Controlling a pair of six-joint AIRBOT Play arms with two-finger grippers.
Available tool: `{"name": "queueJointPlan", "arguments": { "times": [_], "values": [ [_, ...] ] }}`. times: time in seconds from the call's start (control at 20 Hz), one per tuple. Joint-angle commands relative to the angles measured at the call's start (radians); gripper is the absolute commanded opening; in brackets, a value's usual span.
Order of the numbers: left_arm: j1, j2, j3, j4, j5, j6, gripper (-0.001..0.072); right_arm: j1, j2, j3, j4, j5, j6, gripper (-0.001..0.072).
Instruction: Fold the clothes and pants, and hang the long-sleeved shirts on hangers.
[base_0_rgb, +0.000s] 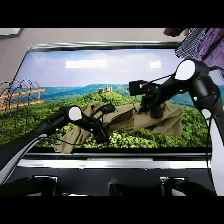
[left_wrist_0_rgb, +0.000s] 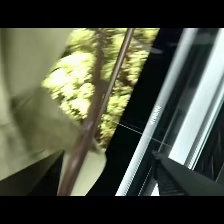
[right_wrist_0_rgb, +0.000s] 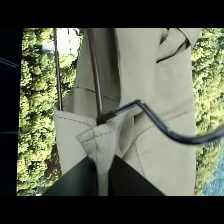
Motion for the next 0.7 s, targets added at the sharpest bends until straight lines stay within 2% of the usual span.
{"name": "queueJointPlan", "arguments": {
  "times": [0.0, 0.2, 0.25, 0.35, 0.5, 0.65],
  "values": [
    [0.092, 0.032, 0.009, 0.095, -0.013, -0.227, 0.0639, -0.001, 0.045, 0.000, -0.023, -0.018, 0.137, 0.0017],
    [0.296, 0.156, -0.011, 0.106, -0.023, -0.505, 0.0639, -0.001, 0.073, 0.000, -0.055, -0.071, 0.309, 0.0017],
    [0.325, 0.188, -0.042, 0.105, -0.016, -0.540, 0.0639, -0.001, 0.076, 0.000, -0.063, -0.089, 0.374, 0.0017],
    [0.325, 0.235, -0.121, 0.095, 0.013, -0.589, 0.0639, -0.001, 0.076, 0.000, -0.069, -0.103, 0.474, 0.0017],
    [0.233, 0.253, -0.228, 0.006, 0.076, -0.602, 0.0639, -0.001, 0.076, 0.000, -0.069, -0.090, 0.539, 0.0018],
    [0.093, 0.249, -0.279, 0.015, 0.202, -0.641, 0.0638, -0.001, 0.076, 0.000, -0.068, -0.082, 0.569, 0.0018]
  ]
}}
